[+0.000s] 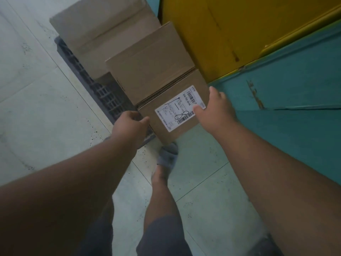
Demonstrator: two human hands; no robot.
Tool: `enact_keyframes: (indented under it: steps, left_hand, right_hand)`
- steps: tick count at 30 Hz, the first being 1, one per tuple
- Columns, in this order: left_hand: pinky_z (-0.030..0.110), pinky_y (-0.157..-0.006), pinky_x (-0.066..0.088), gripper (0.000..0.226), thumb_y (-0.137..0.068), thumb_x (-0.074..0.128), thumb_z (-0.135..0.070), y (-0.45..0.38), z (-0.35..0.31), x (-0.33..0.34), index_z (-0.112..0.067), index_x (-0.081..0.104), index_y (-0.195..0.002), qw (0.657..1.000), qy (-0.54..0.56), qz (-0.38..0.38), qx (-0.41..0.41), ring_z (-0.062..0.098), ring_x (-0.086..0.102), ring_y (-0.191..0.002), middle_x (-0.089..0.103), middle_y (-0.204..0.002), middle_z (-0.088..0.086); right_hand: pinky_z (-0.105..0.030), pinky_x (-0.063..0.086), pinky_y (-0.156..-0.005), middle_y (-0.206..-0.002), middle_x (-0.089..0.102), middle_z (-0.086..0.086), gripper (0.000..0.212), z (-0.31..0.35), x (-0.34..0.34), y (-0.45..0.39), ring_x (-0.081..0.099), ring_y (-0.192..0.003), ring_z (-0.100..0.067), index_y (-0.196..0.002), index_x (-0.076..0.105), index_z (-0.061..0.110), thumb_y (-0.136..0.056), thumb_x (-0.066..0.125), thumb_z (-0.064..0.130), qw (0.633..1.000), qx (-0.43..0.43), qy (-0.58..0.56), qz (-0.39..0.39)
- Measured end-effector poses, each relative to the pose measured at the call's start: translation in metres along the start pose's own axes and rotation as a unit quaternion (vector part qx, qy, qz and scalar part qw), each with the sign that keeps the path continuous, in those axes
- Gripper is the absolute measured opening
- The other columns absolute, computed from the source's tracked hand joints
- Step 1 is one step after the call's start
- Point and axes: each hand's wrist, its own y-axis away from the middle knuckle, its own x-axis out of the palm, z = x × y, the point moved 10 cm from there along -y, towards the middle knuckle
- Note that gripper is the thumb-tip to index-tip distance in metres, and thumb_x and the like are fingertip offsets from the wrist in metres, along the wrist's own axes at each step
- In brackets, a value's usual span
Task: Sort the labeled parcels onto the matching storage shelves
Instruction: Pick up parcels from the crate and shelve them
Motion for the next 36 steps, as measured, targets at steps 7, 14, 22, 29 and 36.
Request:
enact_keyframes:
  steps: [7,14,22,29,36]
  left_hand:
    - [0.029,-0.068,0.063,0.051,-0.092,0.07,-0.03,0.035,0.012,-0.006,-0.02,0.052,-0.139,0.988,0.121,0.051,-0.078,0.018,0.073,-0.086,0.068,-0.114,0.01]
    - [0.041,-0.088,0.059,0.036,-0.079,0.082,-0.017,0.076,0.022,-0.034,-0.018,0.06,-0.109,0.983,0.055,0.161,-0.063,0.025,0.07,-0.096,0.073,-0.102,0.006]
    - [0.044,-0.093,0.058,0.055,-0.071,0.075,-0.032,0.046,0.044,-0.121,-0.017,0.058,-0.121,0.963,0.232,0.125,-0.05,0.026,0.073,-0.102,0.074,-0.115,0.007]
    - [0.037,-0.081,0.056,0.016,-0.097,0.061,-0.023,0.001,0.076,-0.156,-0.022,0.054,-0.111,0.948,0.305,0.063,-0.064,0.023,0.068,-0.102,0.068,-0.117,0.006]
    - [0.035,-0.07,0.057,0.015,-0.097,0.062,-0.027,-0.023,0.075,-0.169,-0.024,0.054,-0.109,0.942,0.32,0.058,-0.079,0.026,0.068,-0.101,0.067,-0.117,0.008]
  right_hand:
    - [-0.031,0.047,-0.082,-0.134,0.045,-0.01,0.063,0.002,-0.027,0.042,0.046,-0.116,-0.024,-0.144,0.04,0.012,-0.092,0.06,0.041,0.996,-0.009,-0.038,-0.08]
    - [-0.03,0.048,-0.08,-0.131,0.046,-0.008,0.051,0.046,-0.043,0.079,0.048,-0.114,-0.023,-0.134,0.048,0.018,-0.091,0.064,0.04,0.986,-0.094,-0.12,-0.072]
    - [-0.025,0.035,-0.081,-0.134,0.049,-0.013,0.04,0.137,-0.028,0.063,0.049,-0.117,-0.023,-0.138,0.049,0.011,-0.104,0.043,0.032,0.969,-0.128,-0.186,-0.096]
    - [-0.041,0.042,-0.087,-0.135,0.046,-0.016,0.048,0.208,0.006,0.018,0.048,-0.116,-0.034,-0.149,0.038,0.031,-0.102,0.042,0.026,0.982,-0.177,0.071,-0.005]
    - [-0.054,0.043,-0.101,-0.162,0.004,-0.018,0.067,0.229,0.027,-0.003,0.024,-0.141,-0.043,-0.154,0.0,0.049,-0.103,0.043,0.043,0.974,-0.077,0.195,0.09]
